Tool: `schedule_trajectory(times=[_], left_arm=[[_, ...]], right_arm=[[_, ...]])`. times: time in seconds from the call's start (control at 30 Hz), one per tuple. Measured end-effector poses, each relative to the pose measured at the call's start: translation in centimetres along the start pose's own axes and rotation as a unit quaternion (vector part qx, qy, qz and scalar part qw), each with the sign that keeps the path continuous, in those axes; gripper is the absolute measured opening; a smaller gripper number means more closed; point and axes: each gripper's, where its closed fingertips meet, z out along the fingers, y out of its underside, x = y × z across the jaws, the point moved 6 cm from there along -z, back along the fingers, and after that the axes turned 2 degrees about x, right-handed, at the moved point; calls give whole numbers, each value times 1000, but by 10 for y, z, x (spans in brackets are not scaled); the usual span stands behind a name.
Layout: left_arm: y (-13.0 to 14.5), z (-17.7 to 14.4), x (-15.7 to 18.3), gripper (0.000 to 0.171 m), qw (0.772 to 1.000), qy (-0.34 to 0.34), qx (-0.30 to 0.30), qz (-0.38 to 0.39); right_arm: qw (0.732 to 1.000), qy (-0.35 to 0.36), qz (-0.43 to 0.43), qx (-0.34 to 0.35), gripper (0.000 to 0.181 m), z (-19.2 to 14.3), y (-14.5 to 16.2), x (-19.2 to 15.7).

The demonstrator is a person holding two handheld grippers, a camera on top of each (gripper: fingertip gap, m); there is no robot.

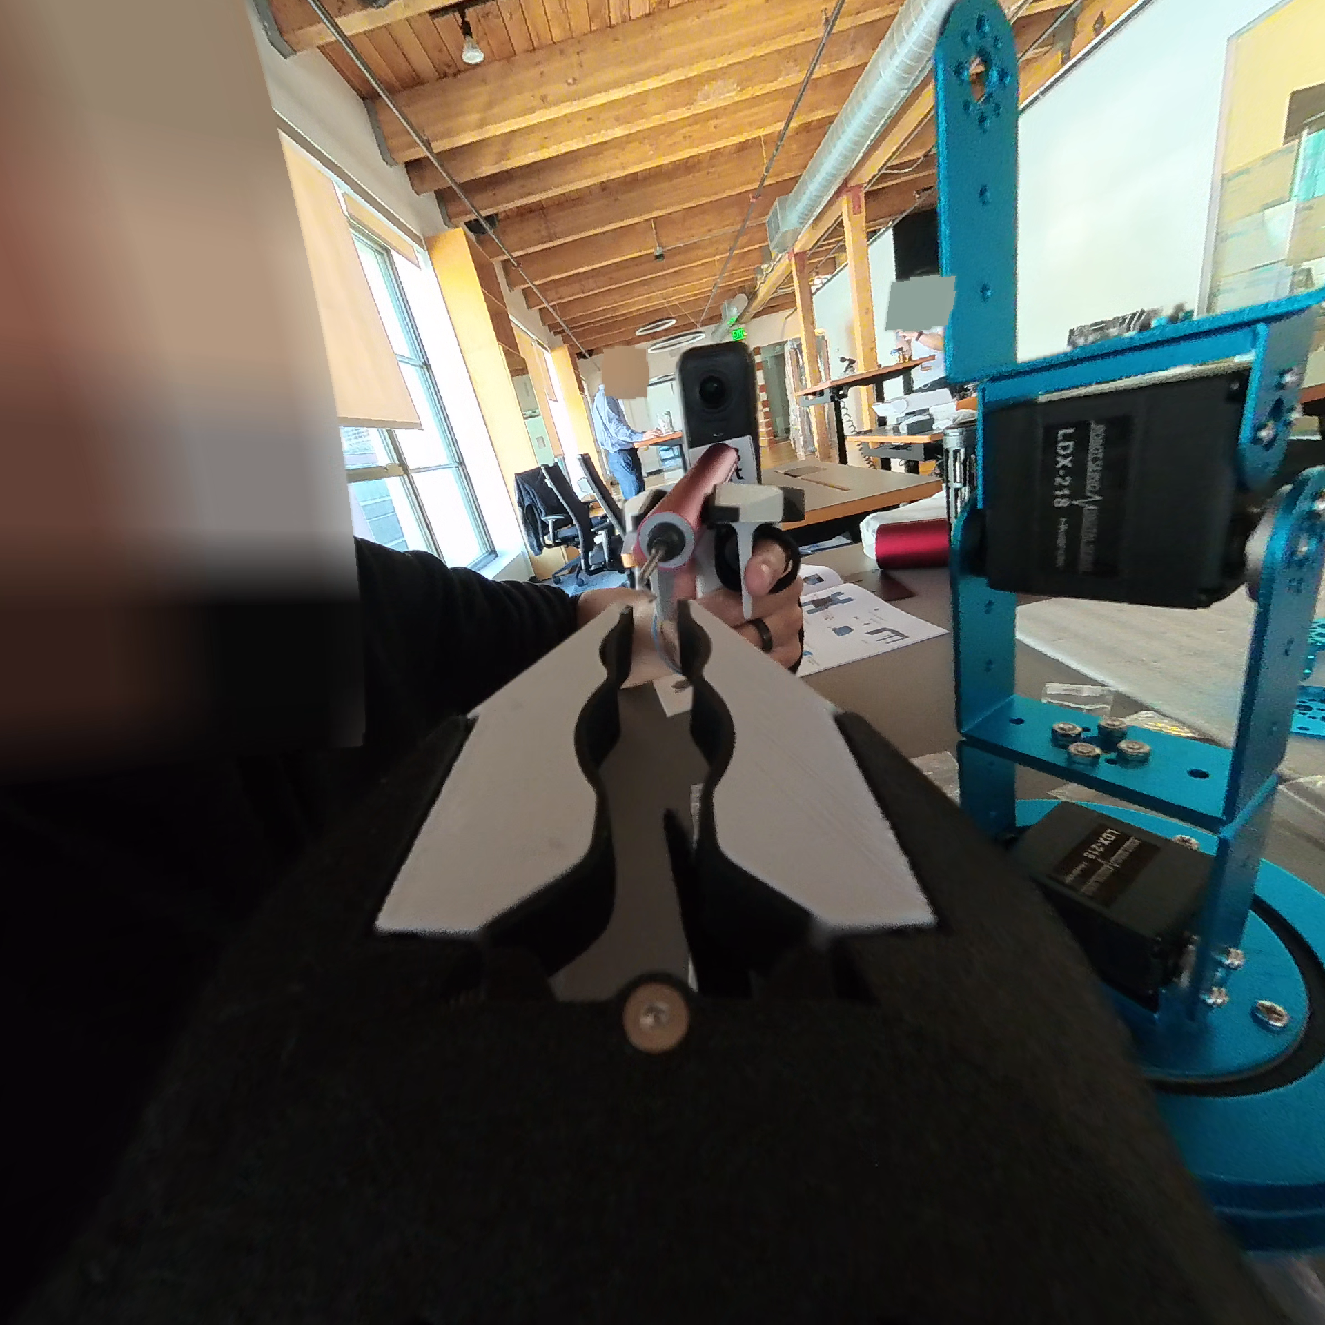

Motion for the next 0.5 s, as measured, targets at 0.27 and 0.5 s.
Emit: schedule_trajectory(times=[0.27,0.5], left_arm=[[2,1,0,23,1000,-1,-3,-2],[1,1,0,23,1000,-3,-4,-1]], right_arm=[[1000,4,-19,-7,12,7,4,-3],[999,15,-29,-5,6,6,3,-1]])
